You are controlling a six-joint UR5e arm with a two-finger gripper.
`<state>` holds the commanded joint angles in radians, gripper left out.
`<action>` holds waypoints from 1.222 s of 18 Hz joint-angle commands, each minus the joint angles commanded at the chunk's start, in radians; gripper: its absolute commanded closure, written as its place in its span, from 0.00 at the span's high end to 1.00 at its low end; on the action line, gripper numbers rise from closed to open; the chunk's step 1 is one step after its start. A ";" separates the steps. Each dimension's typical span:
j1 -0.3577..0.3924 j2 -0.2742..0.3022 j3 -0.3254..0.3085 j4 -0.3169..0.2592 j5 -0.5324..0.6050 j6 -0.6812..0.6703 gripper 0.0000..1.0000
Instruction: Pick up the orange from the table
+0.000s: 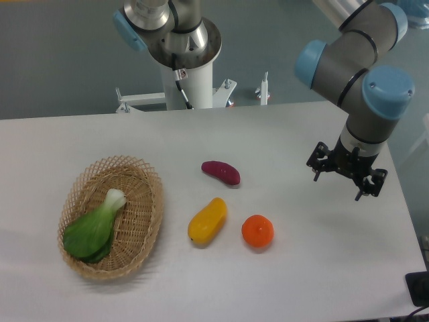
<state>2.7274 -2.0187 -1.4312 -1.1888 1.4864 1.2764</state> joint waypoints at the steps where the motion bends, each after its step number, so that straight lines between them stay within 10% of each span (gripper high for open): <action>1: -0.003 0.000 0.000 0.000 0.000 -0.017 1.00; 22: -0.143 -0.026 -0.057 0.005 -0.043 -0.359 1.00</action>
<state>2.5848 -2.0448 -1.4878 -1.1842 1.4435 0.9173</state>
